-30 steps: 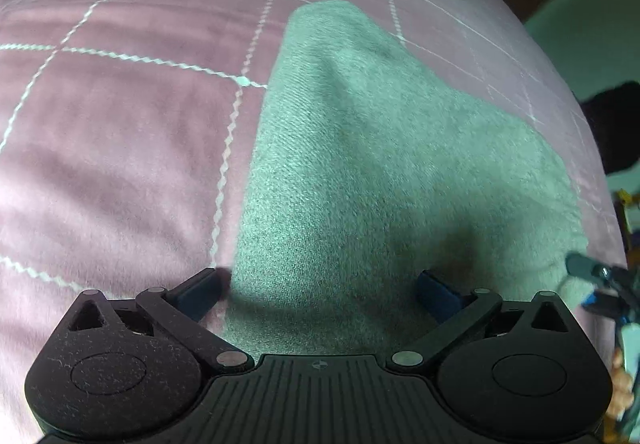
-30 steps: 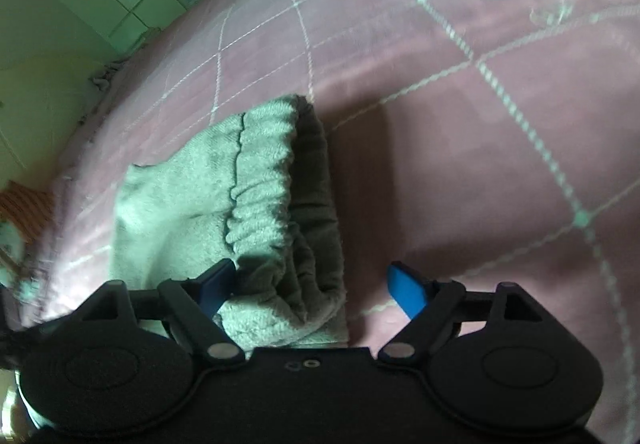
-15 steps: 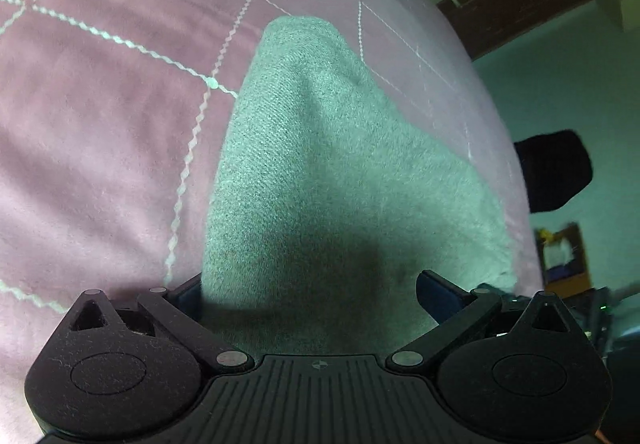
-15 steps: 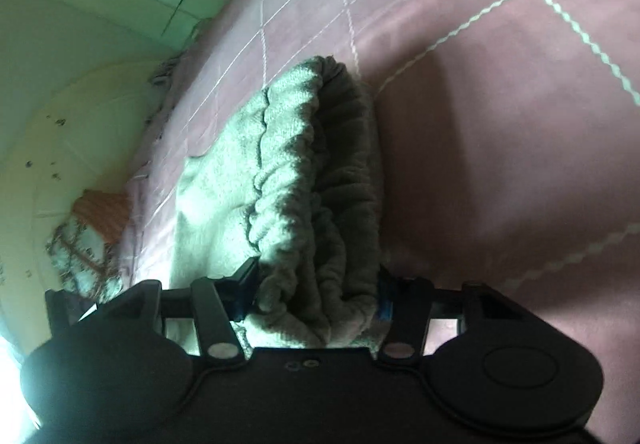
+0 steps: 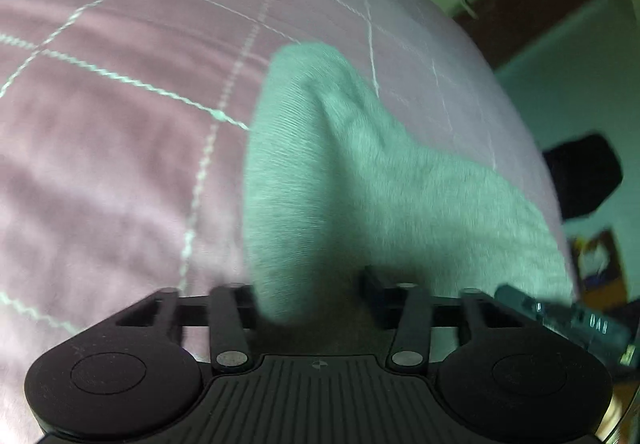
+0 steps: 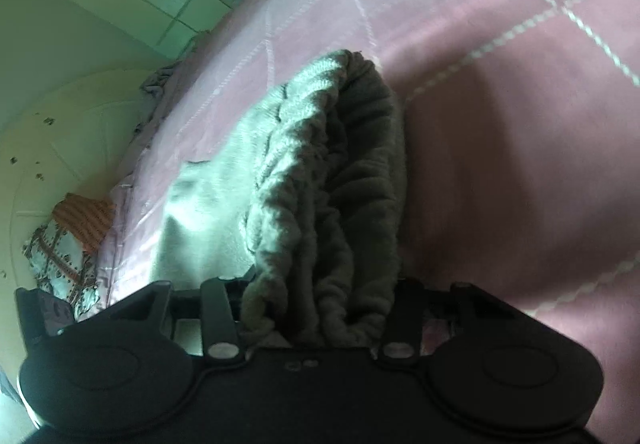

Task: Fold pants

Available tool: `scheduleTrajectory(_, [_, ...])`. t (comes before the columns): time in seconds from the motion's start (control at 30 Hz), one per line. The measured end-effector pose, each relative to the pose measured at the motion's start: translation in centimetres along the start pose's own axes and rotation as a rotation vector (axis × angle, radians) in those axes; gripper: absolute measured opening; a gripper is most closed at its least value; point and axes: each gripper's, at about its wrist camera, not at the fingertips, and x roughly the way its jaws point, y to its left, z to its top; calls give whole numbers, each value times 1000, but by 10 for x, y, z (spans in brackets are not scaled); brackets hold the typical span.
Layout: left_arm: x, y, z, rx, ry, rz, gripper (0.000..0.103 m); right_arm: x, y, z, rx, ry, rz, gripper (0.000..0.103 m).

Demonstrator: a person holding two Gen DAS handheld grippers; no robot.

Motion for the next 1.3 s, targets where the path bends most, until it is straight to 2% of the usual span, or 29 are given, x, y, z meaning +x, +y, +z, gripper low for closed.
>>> scheduleTrajectory(0.1, [-11, -11, 1, 51, -29, 5, 32, -7, 12, 1, 5, -12, 46, 43])
scheduleTrajectory(0.2, [-30, -17, 6, 62, -76, -37, 27, -15, 23, 6, 6, -27, 86, 42])
scheduleTrajectory(0.43, [-58, -39, 36, 75, -169, -94, 27, -33, 60, 30, -34, -75, 209, 42])
scheduleTrajectory(0.63, [-67, -57, 87, 91, -258, -104, 27, -38, 92, 72, -101, -122, 264, 42])
scheduleTrajectory(0.77, [-63, -69, 125, 132, -305, -66, 27, -23, 107, 112, -138, -144, 285, 42])
scheduleTrajectory(1.0, [-34, -75, 181, 166, -330, 26, 27, 13, 116, 161, -197, -162, 256, 42])
scheduleTrajectory(1.1, [-20, -75, 193, 195, -321, 70, 27, 28, 114, 173, -216, -155, 233, 42])
scheduleTrajectory(1.3, [23, -61, 189, 213, -248, 158, 27, 59, 86, 175, -182, -120, 158, 42])
